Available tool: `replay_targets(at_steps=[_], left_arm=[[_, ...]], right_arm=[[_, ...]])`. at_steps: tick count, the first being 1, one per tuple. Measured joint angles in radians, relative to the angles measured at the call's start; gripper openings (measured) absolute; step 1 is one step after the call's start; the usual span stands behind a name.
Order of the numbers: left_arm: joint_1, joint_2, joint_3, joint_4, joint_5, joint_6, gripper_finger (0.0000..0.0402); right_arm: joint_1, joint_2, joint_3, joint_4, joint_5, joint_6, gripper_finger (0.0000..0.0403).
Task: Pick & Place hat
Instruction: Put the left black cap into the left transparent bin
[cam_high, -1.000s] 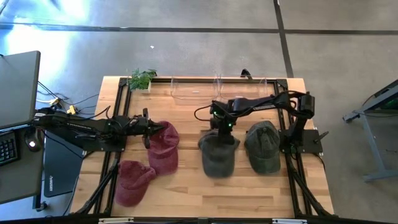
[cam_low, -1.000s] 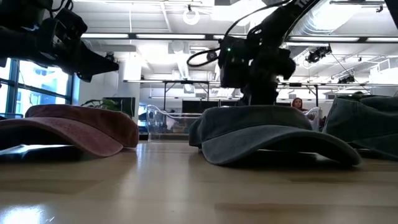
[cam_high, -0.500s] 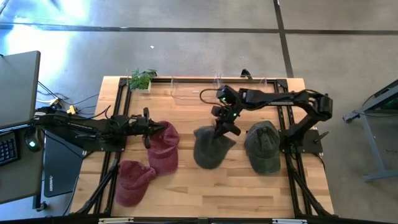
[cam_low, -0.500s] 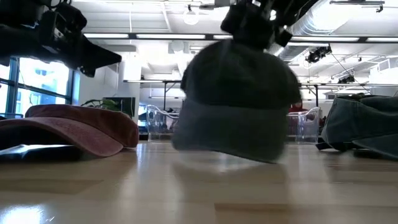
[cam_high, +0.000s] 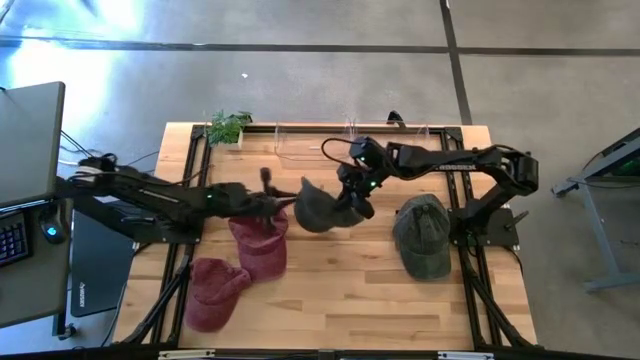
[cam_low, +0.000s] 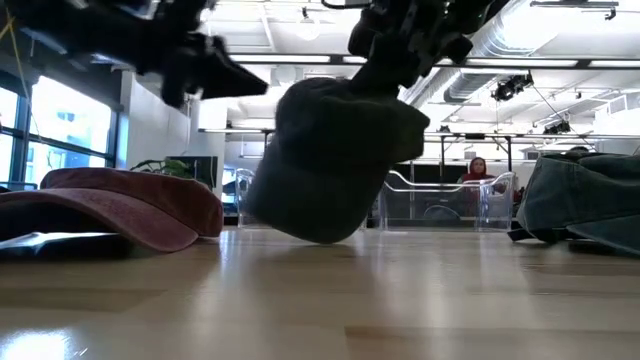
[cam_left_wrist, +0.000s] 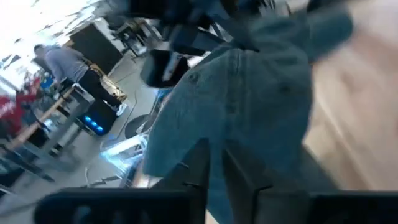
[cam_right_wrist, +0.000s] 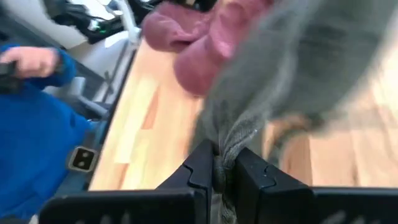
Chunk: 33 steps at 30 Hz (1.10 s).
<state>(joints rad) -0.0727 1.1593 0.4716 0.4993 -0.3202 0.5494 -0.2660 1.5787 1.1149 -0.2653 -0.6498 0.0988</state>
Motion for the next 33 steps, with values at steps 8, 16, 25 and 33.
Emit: replay_targets(at_steps=[8,16,25,33], left_arm=[[-0.001,0.132,0.207,-0.383,-0.297,-0.085,0.0152],[0.0,0.028,0.146,-0.411,-0.427,-0.141,0.0122],[0.0,-0.087,0.119,-0.475,-0.532,-0.219,0.0083],[0.0,-0.111,0.119,-0.536,-0.552,-0.266,0.0079]], right_arm=[[0.013,-0.035,0.0,0.013,0.19,0.121,0.0029],[-0.027,-0.109,0.086,0.018,0.36,0.173,0.0028],[-0.143,-0.099,0.308,-0.002,0.624,0.154,0.0028],[-0.252,-0.069,0.302,0.001,0.597,0.3,0.0028]])
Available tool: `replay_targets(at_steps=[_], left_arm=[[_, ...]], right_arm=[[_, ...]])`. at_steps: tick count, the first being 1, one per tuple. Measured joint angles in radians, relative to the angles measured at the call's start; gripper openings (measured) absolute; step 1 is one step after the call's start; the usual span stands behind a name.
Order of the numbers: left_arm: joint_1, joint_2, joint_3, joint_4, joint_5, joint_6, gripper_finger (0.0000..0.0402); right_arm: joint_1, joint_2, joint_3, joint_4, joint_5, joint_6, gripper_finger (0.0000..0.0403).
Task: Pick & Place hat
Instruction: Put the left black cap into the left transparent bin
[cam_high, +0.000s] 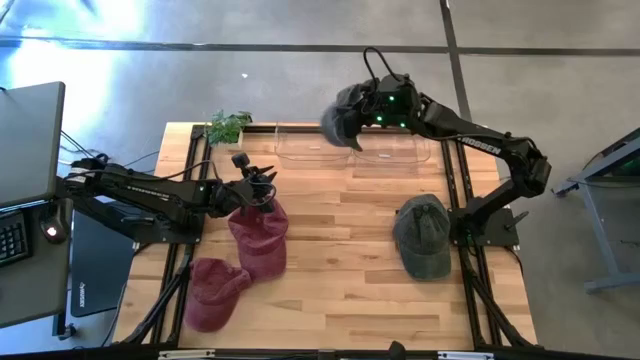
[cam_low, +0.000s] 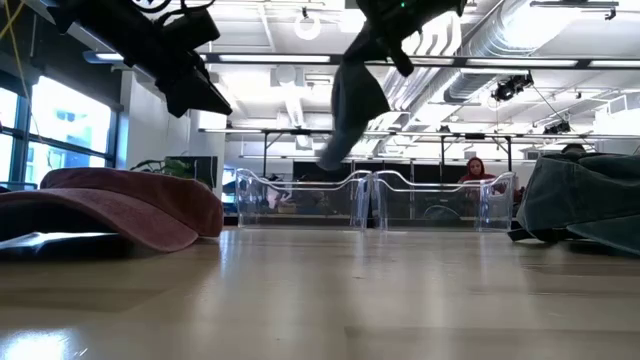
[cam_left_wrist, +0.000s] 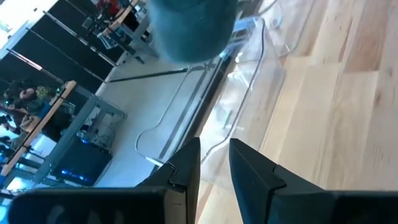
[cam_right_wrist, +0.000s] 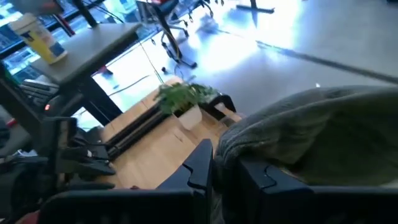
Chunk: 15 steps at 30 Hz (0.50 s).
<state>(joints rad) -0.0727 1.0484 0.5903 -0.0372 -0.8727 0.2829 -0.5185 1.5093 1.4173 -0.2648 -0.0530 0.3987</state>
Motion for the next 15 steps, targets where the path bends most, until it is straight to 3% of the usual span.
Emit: replay_targets(at_steps=[7,15], left_arm=[[0.0,0.0,0.0,0.002,-0.001,0.0,0.0078],[0.0,0.0,0.0,-0.019,0.0,-0.008,0.0078]], right_arm=[[-0.019,0.102,-0.001,0.033,-0.029,0.047,0.0036],[-0.094,0.17,-0.001,0.018,-0.131,0.076,0.0032]])
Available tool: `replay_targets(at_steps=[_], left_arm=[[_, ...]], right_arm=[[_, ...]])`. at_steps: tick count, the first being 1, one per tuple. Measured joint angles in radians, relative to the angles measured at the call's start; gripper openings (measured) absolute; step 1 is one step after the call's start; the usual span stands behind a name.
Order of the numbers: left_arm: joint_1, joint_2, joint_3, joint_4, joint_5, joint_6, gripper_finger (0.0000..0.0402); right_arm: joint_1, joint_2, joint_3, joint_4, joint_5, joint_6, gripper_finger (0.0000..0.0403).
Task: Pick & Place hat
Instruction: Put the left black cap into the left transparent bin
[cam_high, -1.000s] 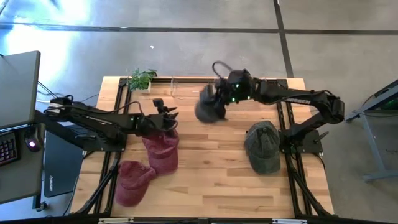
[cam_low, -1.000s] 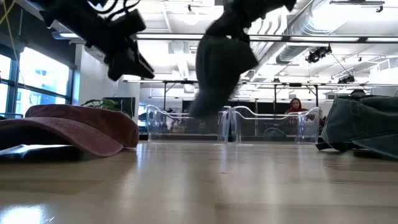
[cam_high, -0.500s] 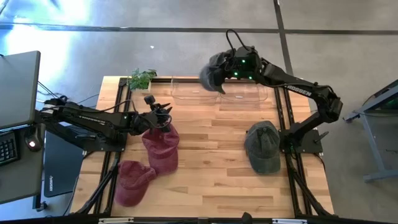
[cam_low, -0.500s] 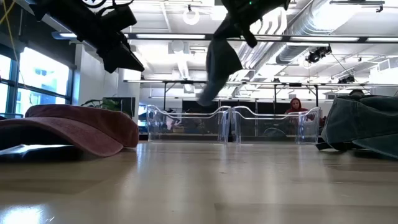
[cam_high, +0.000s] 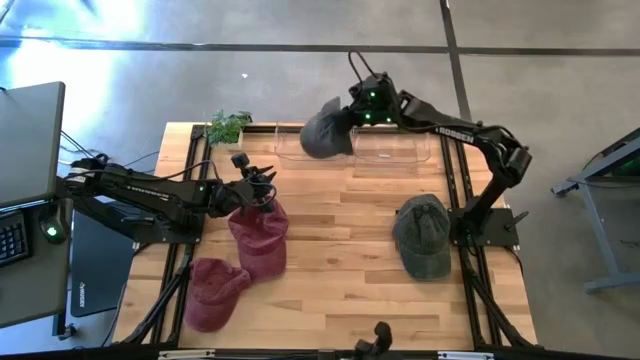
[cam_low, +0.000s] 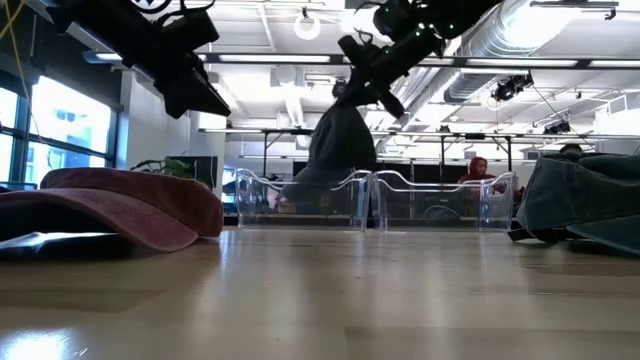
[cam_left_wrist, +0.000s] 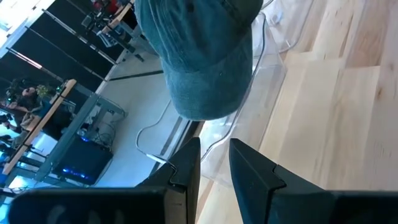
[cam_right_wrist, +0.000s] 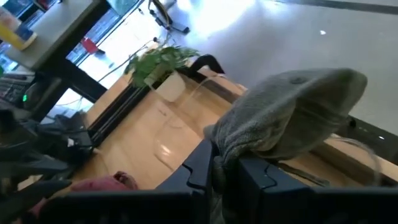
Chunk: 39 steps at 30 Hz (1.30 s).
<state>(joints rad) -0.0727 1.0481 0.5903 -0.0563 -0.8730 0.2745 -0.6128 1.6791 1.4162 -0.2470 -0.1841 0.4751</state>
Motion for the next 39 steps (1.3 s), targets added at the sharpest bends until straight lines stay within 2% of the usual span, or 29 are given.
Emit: replay_targets(at_steps=[3,6,8,11,17,23,27,32,39], left_arm=[[0.0,0.0,0.0,0.0,0.006,0.0,0.0078],[0.0,0.0,0.0,0.001,0.006,-0.003,0.0078],[0.0,0.0,0.0,0.003,0.007,-0.019,0.0078],[0.008,0.0,0.0,0.038,0.034,-0.044,0.0078],[0.099,0.015,0.0,0.153,0.203,-0.057,0.0078],[0.168,0.039,0.0,0.162,0.211,-0.074,0.0078],[0.212,0.08,0.0,0.191,0.256,-0.083,0.0078],[0.305,0.164,0.0,0.309,0.385,-0.107,0.0078],[0.394,0.308,0.001,0.571,0.464,-0.095,0.0078]], right_arm=[[-0.031,0.0,0.002,-0.038,-0.028,0.01,0.0035],[-0.061,0.002,0.034,-0.103,-0.137,0.023,0.003],[-0.066,0.002,0.069,-0.139,-0.169,0.023,0.0028],[-0.069,0.003,0.127,-0.191,-0.139,0.013,0.0032],[-0.074,0.052,0.164,-0.264,-0.111,0.01,0.0037],[-0.072,0.11,0.151,-0.249,-0.113,0.011,0.0038],[-0.067,0.12,0.151,-0.223,-0.114,-0.012,0.0056],[-0.068,0.12,0.151,-0.207,-0.113,-0.044,0.0081],[-0.073,0.078,0.153,-0.201,-0.156,-0.115,0.0171]])
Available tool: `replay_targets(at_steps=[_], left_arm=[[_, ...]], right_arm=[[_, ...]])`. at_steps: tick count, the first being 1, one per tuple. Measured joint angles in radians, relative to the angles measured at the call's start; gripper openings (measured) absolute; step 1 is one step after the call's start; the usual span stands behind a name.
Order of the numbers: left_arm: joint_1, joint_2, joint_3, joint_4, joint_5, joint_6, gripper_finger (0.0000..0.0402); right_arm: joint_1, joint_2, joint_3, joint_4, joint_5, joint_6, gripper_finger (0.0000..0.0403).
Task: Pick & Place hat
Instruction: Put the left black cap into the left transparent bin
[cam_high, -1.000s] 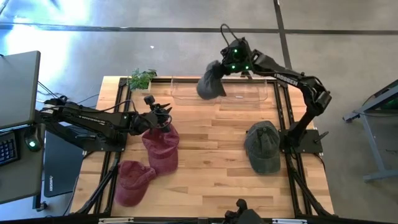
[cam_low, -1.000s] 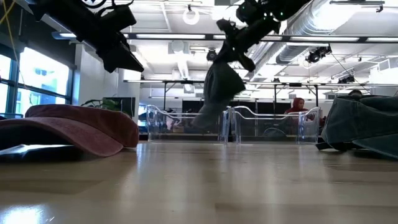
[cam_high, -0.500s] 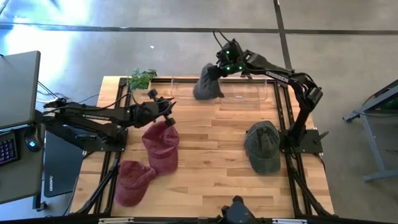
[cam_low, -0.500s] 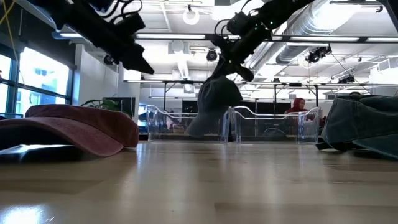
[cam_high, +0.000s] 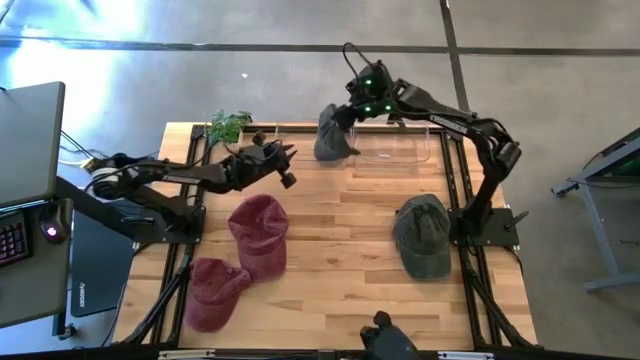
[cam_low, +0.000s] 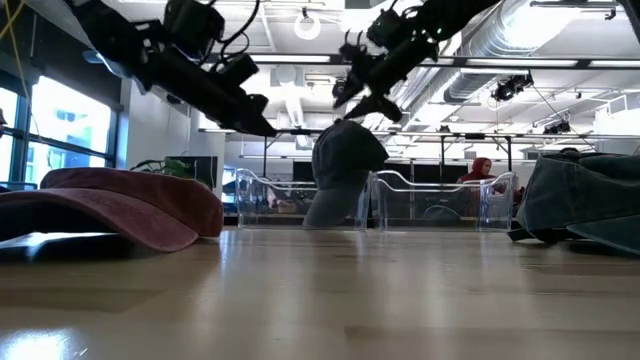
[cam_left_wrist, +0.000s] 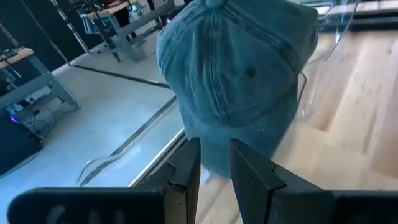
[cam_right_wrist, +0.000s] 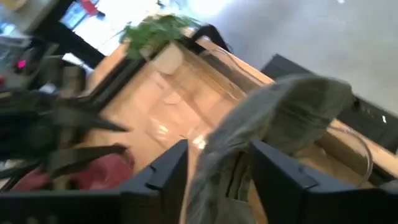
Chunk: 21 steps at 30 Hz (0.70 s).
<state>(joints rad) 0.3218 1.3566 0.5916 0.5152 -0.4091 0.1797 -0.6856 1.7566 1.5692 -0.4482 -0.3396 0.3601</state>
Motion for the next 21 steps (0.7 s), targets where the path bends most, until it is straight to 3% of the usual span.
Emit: replay_targets(at_steps=[5,9,12,17,21], left_arm=[[0.029,0.076,0.035,0.012,0.021,0.0,0.0078],[0.064,0.138,0.088,0.015,0.074,0.001,0.0068],[0.083,0.198,0.145,0.02,0.087,0.001,0.0047],[0.099,0.31,0.268,0.025,0.078,0.015,0.0007],[0.097,0.394,0.366,0.019,0.036,0.043,0.0005]], right_arm=[[0.009,-0.083,0.003,-0.194,-0.039,-0.125,0.0222],[0.067,-0.11,0.003,-0.377,0.107,-0.233,0.0225],[0.109,-0.098,-0.004,-0.422,0.259,-0.28,0.0213],[0.151,-0.087,-0.035,-0.399,0.386,-0.257,0.0173],[0.162,-0.087,-0.078,-0.399,0.504,-0.233,0.0132]])
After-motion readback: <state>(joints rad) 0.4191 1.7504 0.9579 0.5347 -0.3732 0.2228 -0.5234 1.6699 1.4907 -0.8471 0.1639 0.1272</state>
